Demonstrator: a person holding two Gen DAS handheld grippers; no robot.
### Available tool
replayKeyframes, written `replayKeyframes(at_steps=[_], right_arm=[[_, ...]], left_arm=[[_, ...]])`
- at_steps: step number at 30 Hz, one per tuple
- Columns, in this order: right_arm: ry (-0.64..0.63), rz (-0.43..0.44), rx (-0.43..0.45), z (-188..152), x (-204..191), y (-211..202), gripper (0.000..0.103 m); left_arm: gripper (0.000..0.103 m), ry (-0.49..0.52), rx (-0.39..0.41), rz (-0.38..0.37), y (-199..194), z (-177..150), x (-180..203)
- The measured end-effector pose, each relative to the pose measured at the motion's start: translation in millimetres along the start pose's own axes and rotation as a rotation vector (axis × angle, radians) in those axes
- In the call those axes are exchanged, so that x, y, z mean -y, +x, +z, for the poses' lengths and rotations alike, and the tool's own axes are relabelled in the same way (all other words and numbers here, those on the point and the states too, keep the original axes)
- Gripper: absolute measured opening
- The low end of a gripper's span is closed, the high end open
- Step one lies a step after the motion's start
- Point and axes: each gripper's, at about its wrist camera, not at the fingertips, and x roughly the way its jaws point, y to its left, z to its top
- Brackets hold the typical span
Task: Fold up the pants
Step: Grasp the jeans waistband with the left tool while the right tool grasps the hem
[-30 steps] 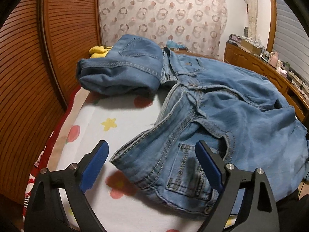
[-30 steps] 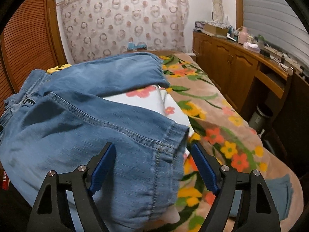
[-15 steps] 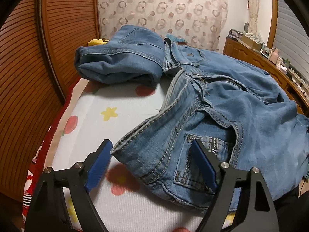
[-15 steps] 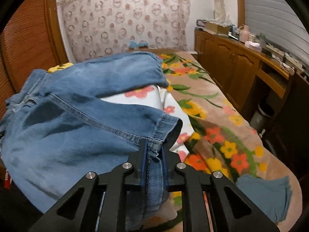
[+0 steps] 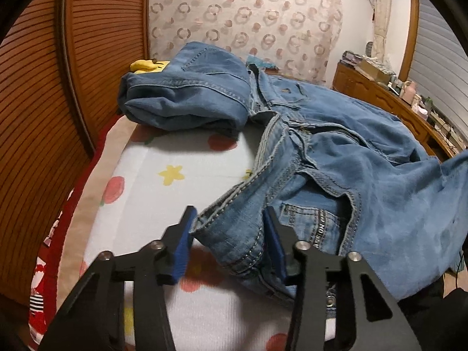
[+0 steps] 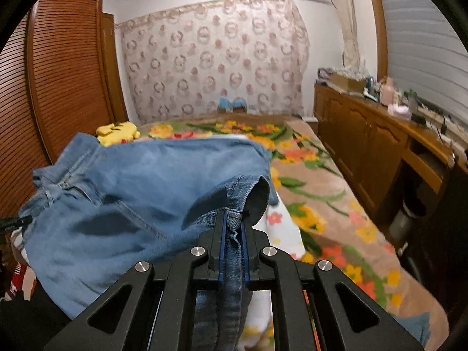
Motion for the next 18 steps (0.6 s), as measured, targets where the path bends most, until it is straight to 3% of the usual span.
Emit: replayKeyframes(at_steps=[3,6,13,18], right_arm=[[-0.011,0.010,0.014,0,0,3,0.009],[-0.027,0.013,0.022,-2,-1,3,0.008],[-0.072,0.022,0.079,16,-1,-4,0.009],[-0.100,0.020,0.103,21,-7,13,0.008]], left_arm=[[0.027,0.012,0.004,-0.024,-4,1,3],[0.022,0.029,0.028,-0.031,-15,6,10],[0.021,0.074,0.147,-0.085,-63,36,33],[0.020,0.125,0.188,-0.075,-72,57,47]])
